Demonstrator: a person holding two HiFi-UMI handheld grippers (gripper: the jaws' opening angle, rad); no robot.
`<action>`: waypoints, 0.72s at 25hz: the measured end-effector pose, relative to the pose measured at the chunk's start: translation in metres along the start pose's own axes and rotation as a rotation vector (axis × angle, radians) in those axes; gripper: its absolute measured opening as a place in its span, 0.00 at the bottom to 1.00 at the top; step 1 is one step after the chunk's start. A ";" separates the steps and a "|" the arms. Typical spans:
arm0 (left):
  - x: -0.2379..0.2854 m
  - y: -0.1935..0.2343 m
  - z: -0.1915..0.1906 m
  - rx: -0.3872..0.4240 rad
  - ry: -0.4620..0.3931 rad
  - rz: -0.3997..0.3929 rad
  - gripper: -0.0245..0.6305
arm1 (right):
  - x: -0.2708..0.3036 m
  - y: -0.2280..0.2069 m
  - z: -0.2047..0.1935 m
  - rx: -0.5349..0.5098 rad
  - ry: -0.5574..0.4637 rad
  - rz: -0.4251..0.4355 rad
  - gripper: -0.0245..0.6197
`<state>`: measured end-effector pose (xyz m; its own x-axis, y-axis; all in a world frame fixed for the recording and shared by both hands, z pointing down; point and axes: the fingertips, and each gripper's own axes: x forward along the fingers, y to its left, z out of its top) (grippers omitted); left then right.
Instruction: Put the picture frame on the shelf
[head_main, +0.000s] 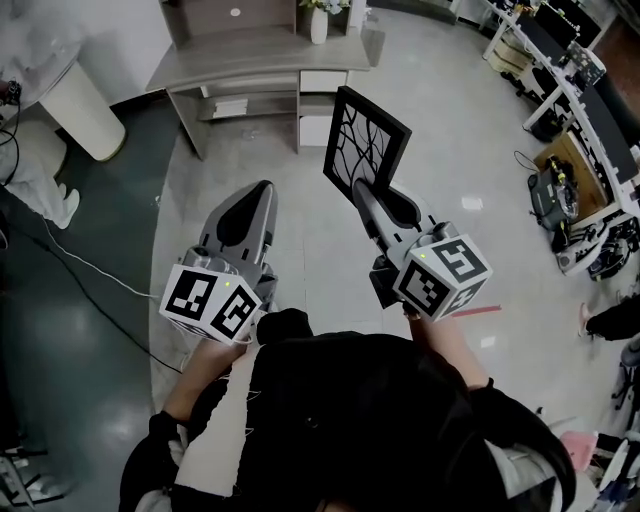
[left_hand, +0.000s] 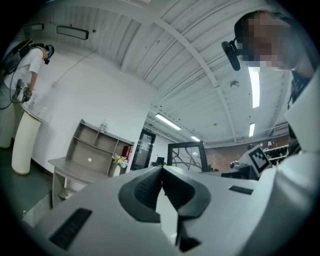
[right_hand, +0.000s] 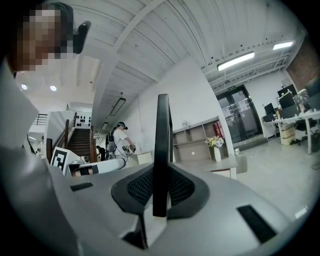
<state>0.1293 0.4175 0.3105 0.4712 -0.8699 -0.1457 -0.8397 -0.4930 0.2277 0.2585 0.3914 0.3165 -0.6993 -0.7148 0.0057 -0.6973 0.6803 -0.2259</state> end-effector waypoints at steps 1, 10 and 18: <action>0.000 -0.001 0.000 0.000 -0.005 -0.006 0.06 | -0.002 0.000 -0.001 0.000 -0.002 -0.003 0.12; 0.040 0.088 0.051 0.024 -0.042 -0.088 0.06 | 0.096 0.001 0.033 0.018 -0.065 -0.063 0.12; 0.044 0.081 0.057 0.083 -0.069 -0.107 0.06 | 0.092 0.000 0.032 0.004 -0.106 -0.049 0.12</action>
<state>0.0664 0.3400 0.2678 0.5419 -0.8078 -0.2319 -0.8063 -0.5775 0.1276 0.1991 0.3204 0.2861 -0.6434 -0.7606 -0.0864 -0.7295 0.6434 -0.2319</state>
